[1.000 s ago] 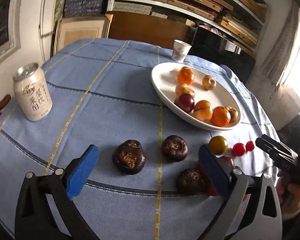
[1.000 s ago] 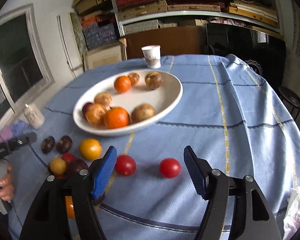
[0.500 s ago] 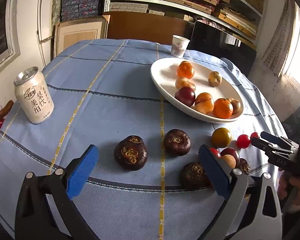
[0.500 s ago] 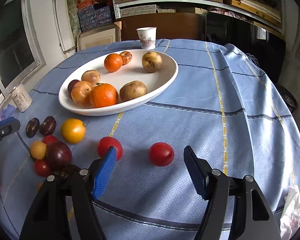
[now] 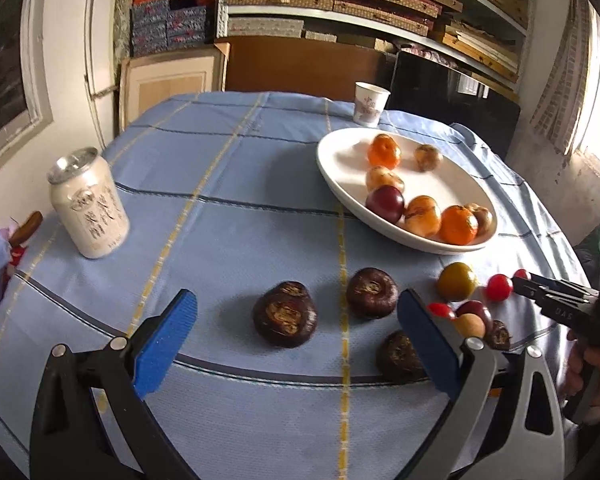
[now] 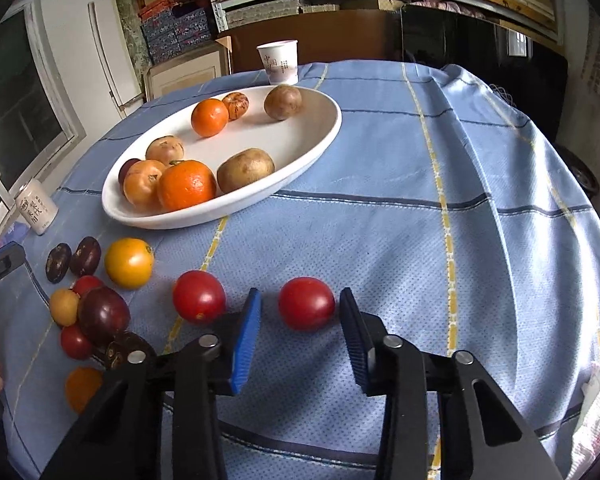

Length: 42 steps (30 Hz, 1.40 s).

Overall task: Organize fruits
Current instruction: 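Move the right gripper to a red tomato and close on it, then grasp a dark brown fruit with the left gripper while the right gripper holds the tomato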

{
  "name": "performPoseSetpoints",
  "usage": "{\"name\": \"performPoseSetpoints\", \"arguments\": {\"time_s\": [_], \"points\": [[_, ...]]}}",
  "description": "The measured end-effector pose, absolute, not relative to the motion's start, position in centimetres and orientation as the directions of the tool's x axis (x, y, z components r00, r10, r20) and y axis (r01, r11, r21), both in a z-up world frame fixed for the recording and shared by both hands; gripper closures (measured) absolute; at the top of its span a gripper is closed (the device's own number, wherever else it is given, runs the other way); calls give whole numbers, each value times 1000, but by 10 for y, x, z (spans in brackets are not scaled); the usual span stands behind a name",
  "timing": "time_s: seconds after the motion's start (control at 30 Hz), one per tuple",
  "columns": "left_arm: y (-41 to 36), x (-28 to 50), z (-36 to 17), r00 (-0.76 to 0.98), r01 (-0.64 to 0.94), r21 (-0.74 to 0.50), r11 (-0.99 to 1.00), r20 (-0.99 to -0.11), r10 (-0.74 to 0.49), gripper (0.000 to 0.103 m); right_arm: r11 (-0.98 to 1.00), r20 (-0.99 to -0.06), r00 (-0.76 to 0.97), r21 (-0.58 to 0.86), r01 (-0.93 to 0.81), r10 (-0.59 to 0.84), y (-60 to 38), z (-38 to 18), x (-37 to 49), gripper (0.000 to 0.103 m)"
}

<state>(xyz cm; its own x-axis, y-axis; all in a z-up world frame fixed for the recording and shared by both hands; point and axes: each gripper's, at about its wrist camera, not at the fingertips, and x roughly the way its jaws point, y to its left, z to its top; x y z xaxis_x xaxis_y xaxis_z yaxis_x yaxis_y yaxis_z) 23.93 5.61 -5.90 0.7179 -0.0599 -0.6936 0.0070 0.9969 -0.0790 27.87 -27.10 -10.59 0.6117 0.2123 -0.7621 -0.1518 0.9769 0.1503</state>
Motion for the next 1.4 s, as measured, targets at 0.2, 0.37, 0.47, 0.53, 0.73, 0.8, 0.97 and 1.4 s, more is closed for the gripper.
{"name": "performPoseSetpoints", "arguments": {"time_s": [0.2, 0.37, 0.47, 0.53, 0.73, 0.8, 0.97, 1.4], "points": [[73, 243, -64, 711, -75, -33, 997, -702, 30, 5, 975, -757, 615, 177, -133, 221, -277, -105, 279, 77], [80, 246, -70, 698, -88, -40, 995, -716, 33, 5, 970, -734, 636, 204, -130, 240, -280, -99, 276, 77], [67, 247, -76, 691, -36, 21, 999, -721, 40, 5, 970, -731, 637, 200, -141, 244, -278, -98, 275, 77], [57, 247, -80, 681, 10, 41, 999, -732, 23, 7, 969, -736, 629, 198, -150, 248, -275, -100, 275, 77], [58, 255, -91, 631, 35, 0, 999, -775, -22, 33, 968, -736, 630, 197, -152, 249, -274, -99, 274, 77], [59, 257, -94, 620, 35, -9, 999, -784, -29, 36, 969, -736, 630, 196, -152, 248, -273, -99, 274, 77], [49, 264, -99, 620, 53, 59, 997, -785, 13, 36, 968, -737, 628, 195, -157, 250, -273, -99, 274, 77], [50, 275, -105, 597, 65, 34, 997, -802, -12, 48, 968, -740, 624, 195, -159, 251, -272, -100, 274, 77]]}}
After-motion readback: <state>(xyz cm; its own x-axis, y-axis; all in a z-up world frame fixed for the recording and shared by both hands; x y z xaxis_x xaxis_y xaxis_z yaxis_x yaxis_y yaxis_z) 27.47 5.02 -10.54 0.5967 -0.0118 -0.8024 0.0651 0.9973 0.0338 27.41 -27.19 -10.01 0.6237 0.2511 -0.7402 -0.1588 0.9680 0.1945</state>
